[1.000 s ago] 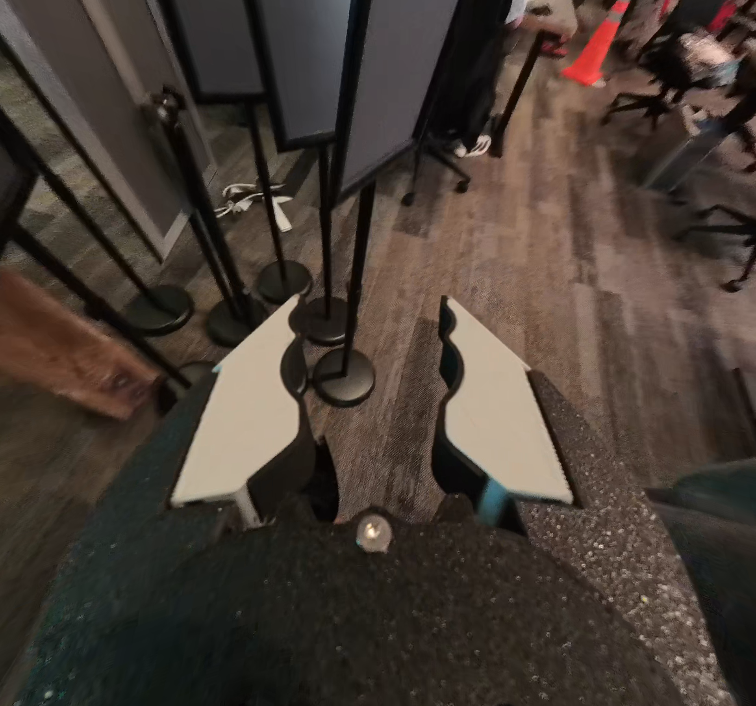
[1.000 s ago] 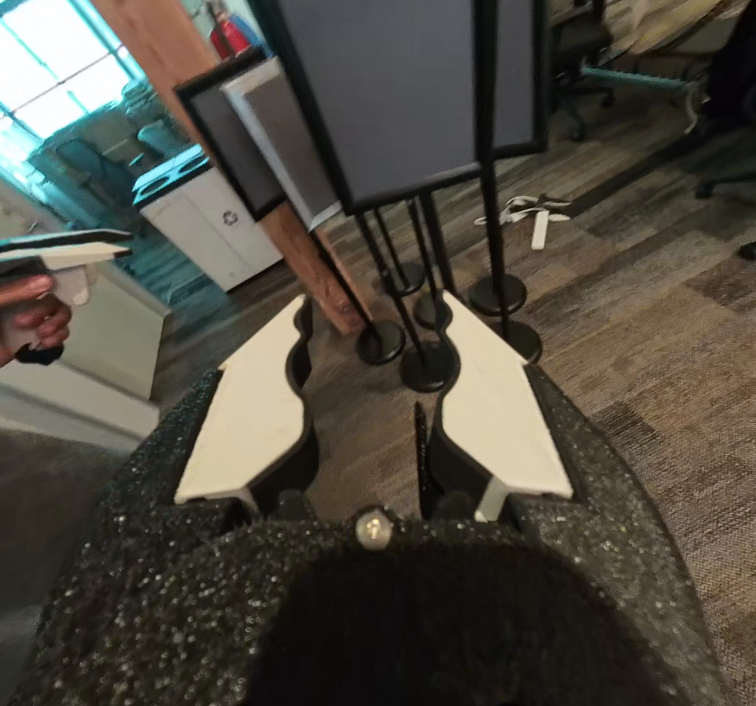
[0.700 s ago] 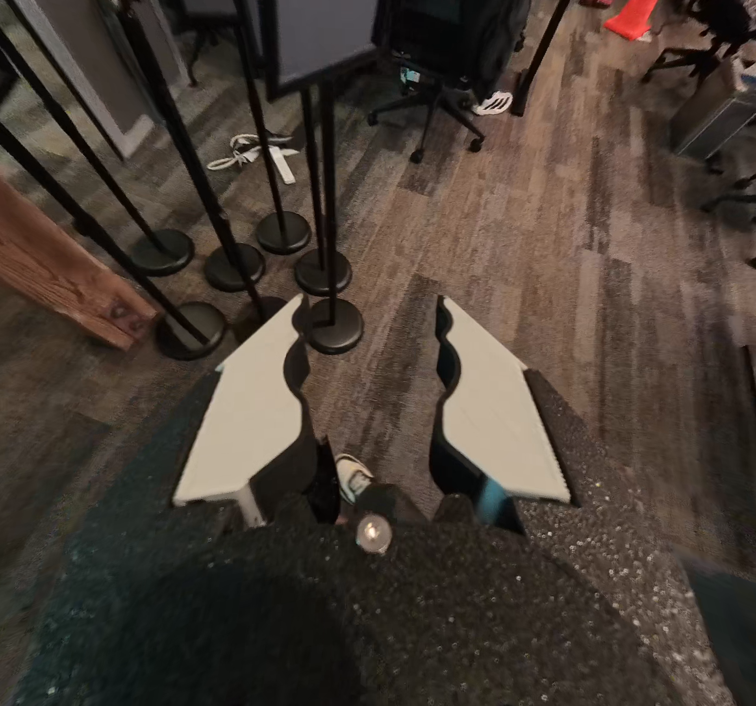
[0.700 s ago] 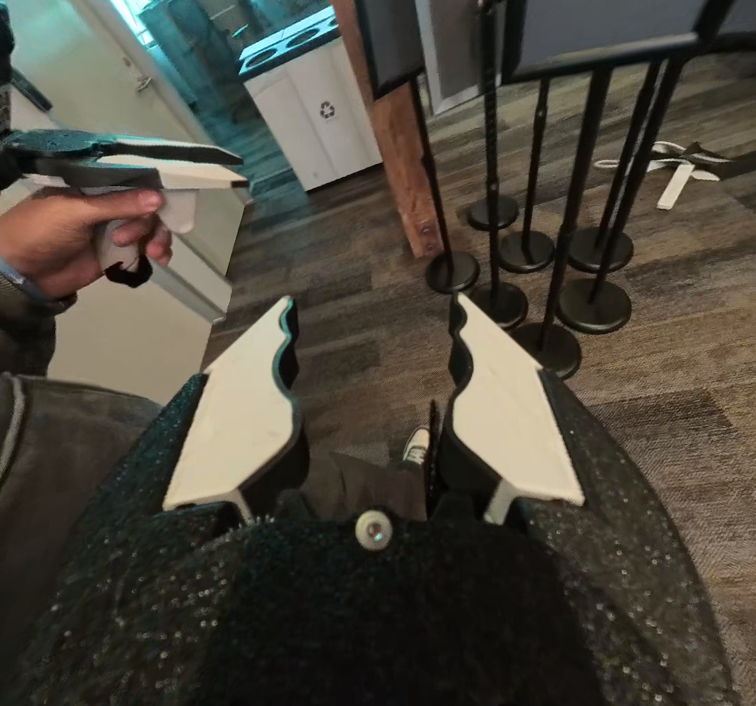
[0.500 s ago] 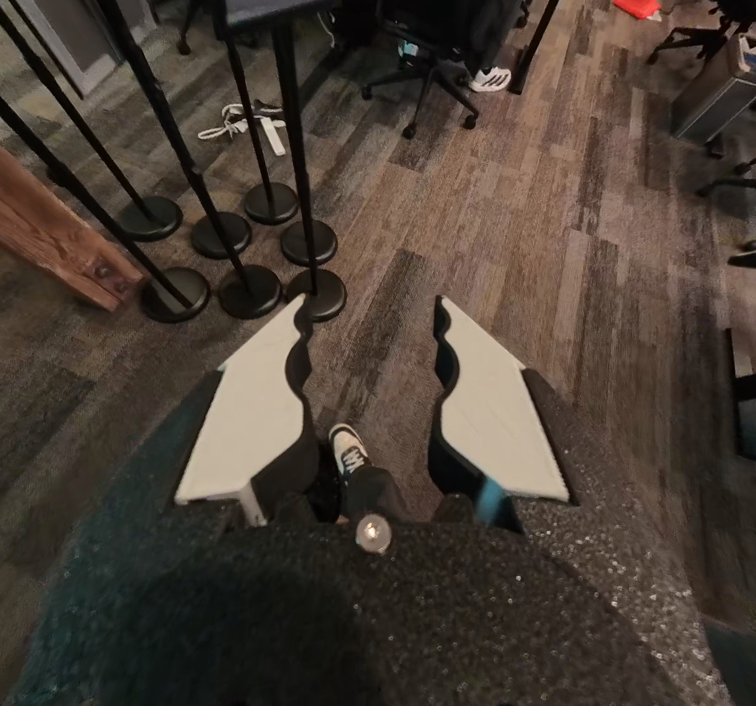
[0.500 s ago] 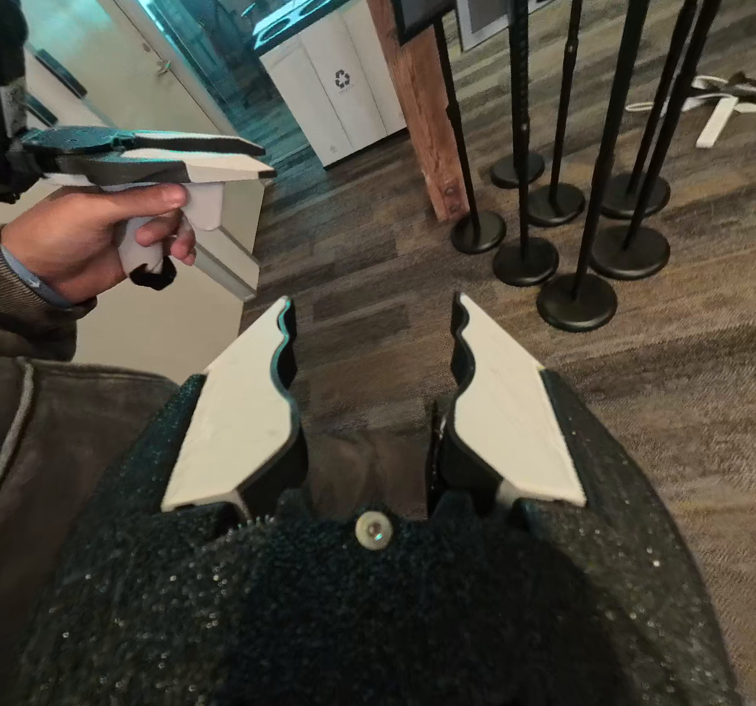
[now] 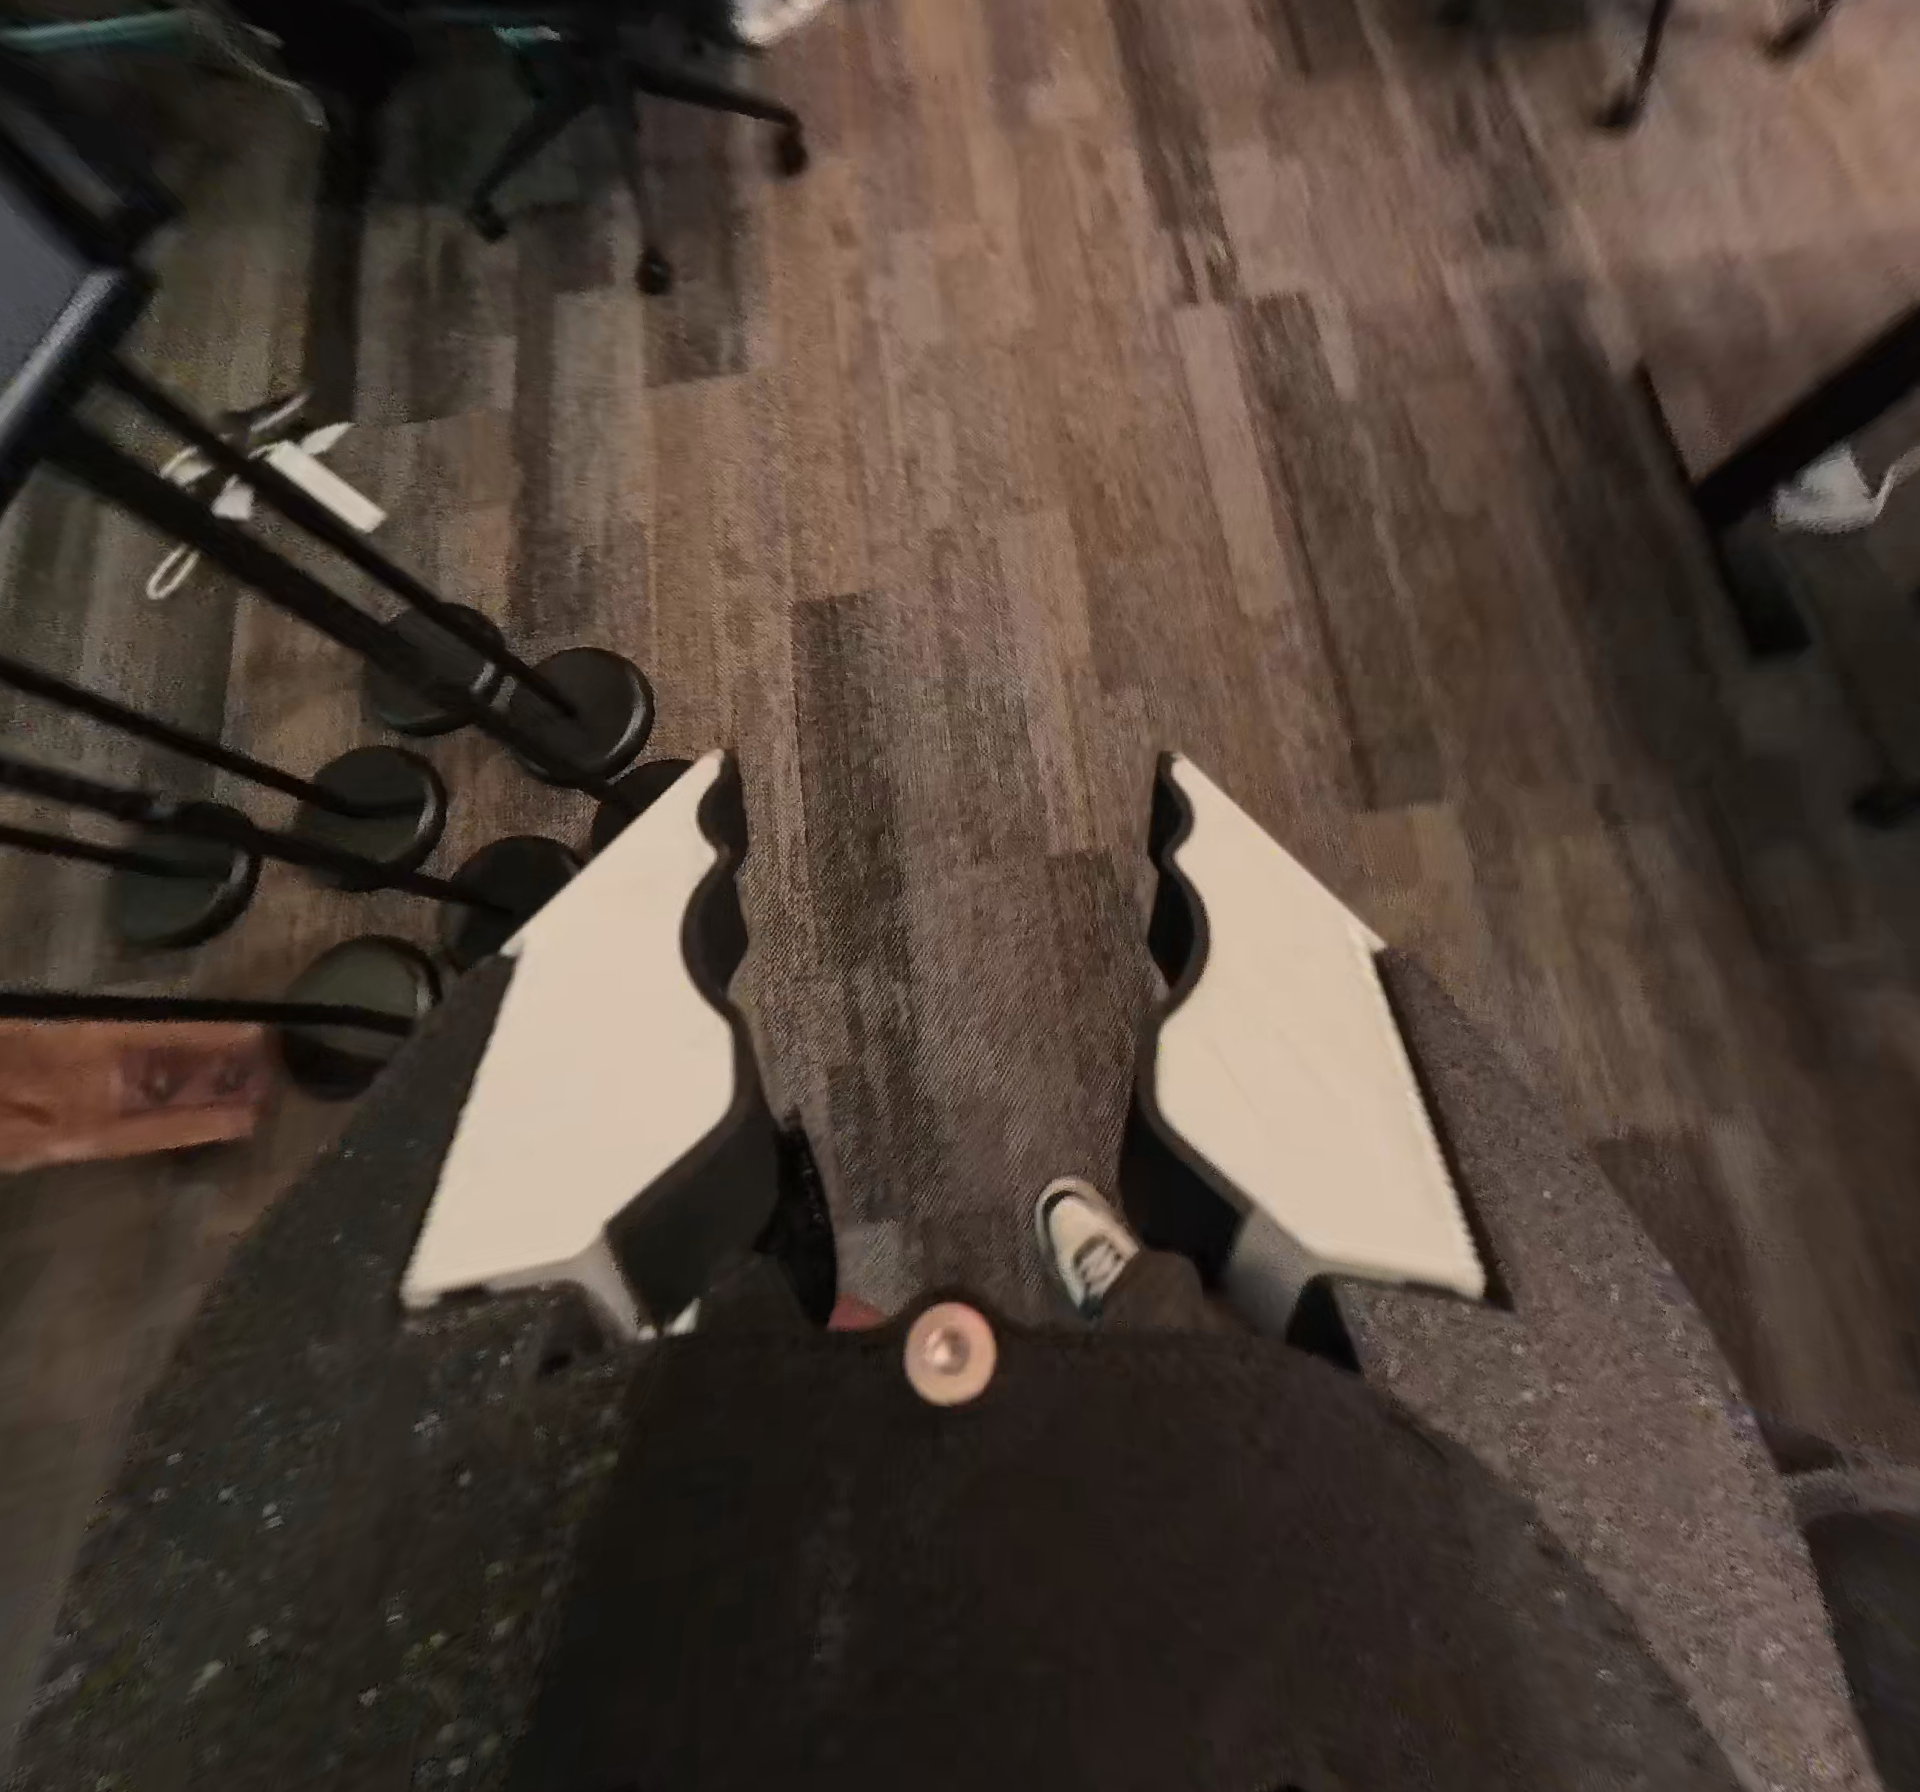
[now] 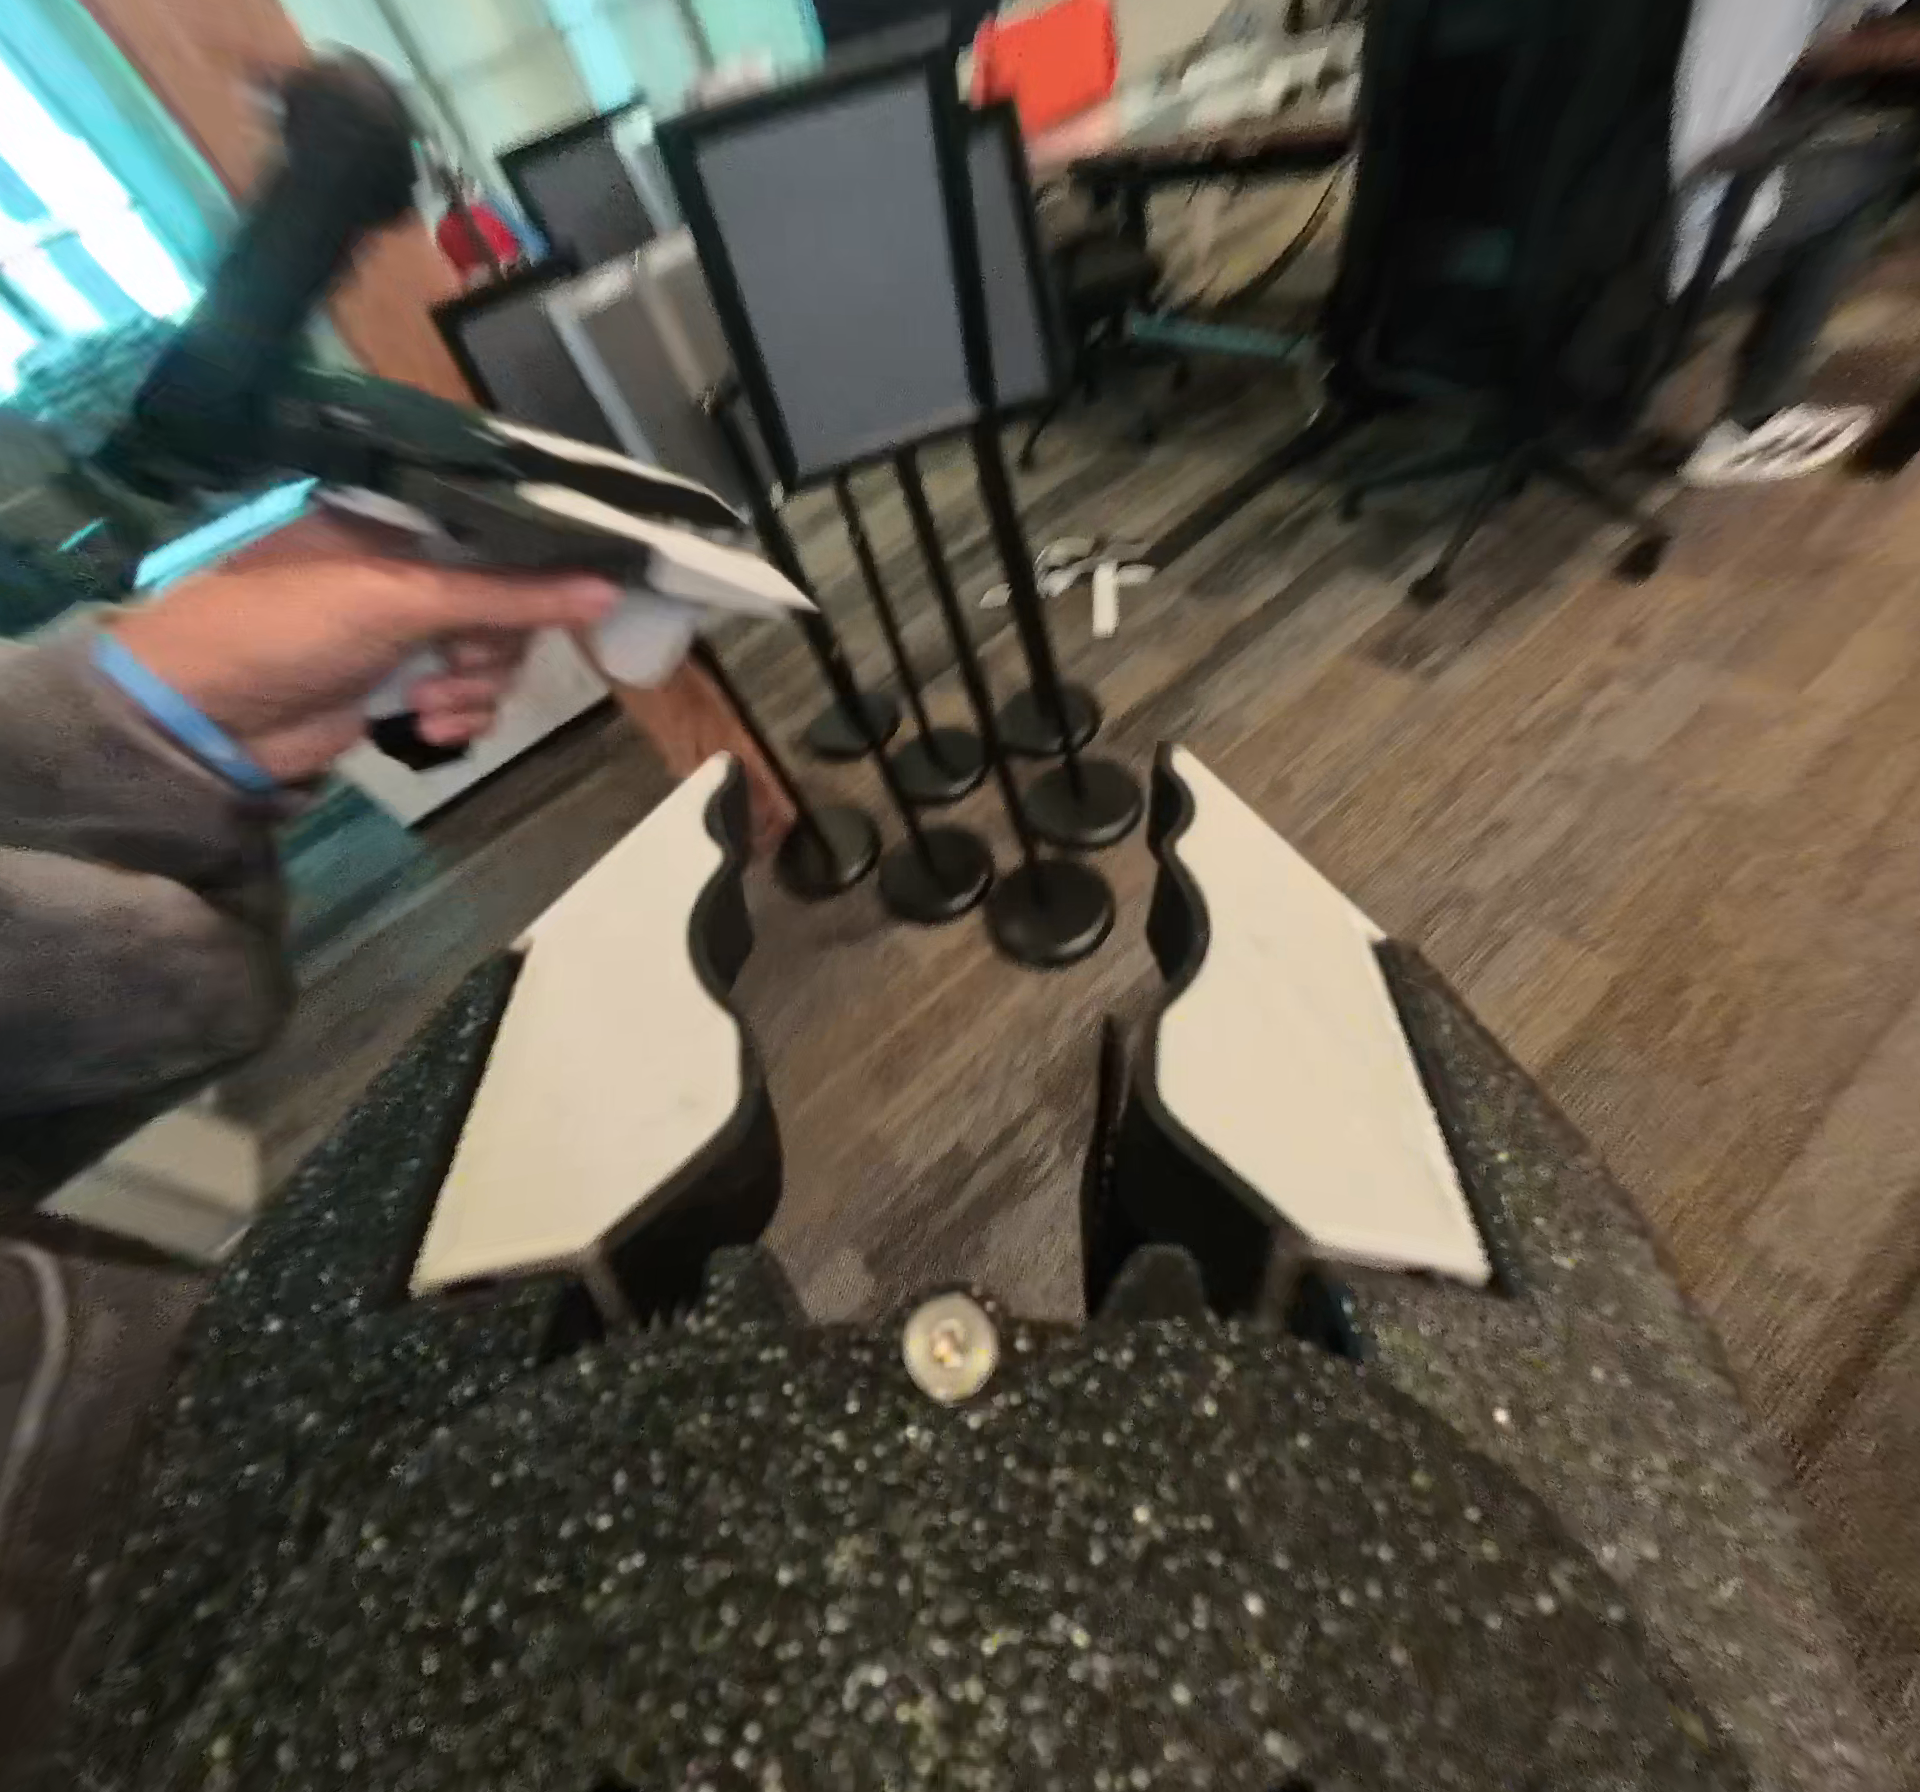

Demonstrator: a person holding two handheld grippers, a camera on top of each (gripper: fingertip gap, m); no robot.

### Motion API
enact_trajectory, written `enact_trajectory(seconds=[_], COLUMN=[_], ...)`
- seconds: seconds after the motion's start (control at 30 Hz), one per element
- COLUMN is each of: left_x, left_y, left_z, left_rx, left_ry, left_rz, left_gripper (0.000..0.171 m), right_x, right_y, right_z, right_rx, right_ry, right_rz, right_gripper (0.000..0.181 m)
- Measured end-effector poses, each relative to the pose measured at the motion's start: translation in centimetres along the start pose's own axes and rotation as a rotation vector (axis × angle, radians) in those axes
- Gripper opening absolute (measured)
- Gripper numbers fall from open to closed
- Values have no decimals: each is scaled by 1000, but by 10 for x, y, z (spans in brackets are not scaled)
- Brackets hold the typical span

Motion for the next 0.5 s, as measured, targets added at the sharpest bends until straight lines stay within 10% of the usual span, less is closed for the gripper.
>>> enact_trajectory(seconds=[0.27, 0.5], left_x=[60, 43], left_y=[-91, -89], left_z=[-170, -277], left_rx=[225, 317], left_ry=[165, 289], left_rz=[-86, -128], left_gripper=[65, 64], right_x=[-25, -50], right_y=[-118, -104], right_z=[78, 75], right_rx=[-271, -515], right_ry=[87, 264], right_rz=[-98, 3], right_gripper=[4, 0])
Point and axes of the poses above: each gripper's, where its closed fingertips meet, x out along the fingers, y out of its underside, z = x × y across the jaws, the point moved 2 cm from there along -x, back along the fingers, and after that the axes turned 13 degrees about -z, right-handed, at the moved point
